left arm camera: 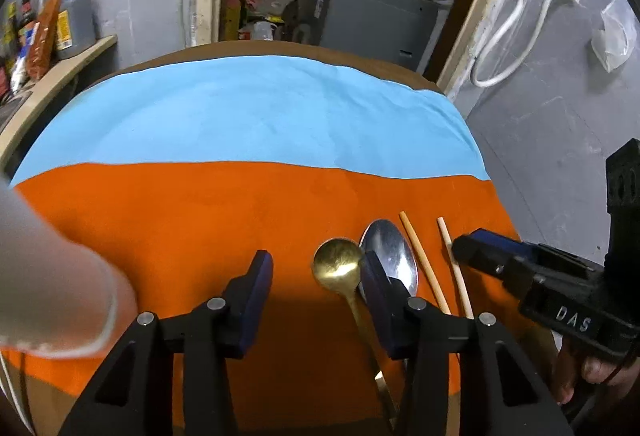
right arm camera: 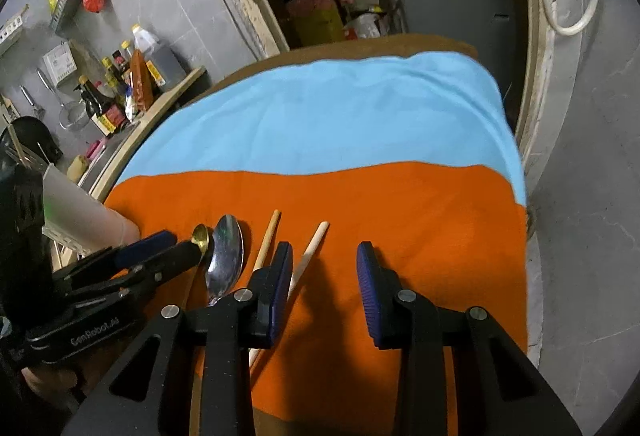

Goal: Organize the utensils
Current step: 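Grasp the gold spoon with the left gripper while the right gripper grasps a chopstick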

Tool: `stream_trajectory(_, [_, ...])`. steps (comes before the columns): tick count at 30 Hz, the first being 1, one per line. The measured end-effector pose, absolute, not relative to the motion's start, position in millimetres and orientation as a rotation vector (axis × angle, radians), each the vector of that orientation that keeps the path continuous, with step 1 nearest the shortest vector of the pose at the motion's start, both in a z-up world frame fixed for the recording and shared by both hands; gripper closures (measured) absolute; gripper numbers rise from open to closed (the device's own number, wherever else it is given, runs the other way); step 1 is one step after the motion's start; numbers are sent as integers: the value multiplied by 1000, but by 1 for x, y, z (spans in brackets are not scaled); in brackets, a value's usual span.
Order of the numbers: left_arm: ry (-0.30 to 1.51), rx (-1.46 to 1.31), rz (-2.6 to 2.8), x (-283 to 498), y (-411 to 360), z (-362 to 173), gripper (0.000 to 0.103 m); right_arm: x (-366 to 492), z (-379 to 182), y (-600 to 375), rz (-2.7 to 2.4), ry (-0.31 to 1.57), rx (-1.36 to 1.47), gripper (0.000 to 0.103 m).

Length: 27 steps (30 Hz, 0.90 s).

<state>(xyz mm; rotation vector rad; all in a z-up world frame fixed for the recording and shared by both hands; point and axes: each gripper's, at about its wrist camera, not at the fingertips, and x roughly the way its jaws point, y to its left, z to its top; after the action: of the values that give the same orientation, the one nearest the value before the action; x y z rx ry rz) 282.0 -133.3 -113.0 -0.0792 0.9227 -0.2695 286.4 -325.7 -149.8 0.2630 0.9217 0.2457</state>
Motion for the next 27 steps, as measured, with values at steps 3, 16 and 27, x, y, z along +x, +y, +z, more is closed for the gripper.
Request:
stream_trajectory(3, [941,-60,-292,289,-140,-117,65,288,-153,-320,253,939,249,74])
stream_trajectory(16, [985,-71,-378,290,-142,-116,94,305,-151,-304,240,1048,223,78])
stream_trajectory(27, [931,-64,-324,266,-142,-107,99,316,-156,-301,207,1177,233,93])
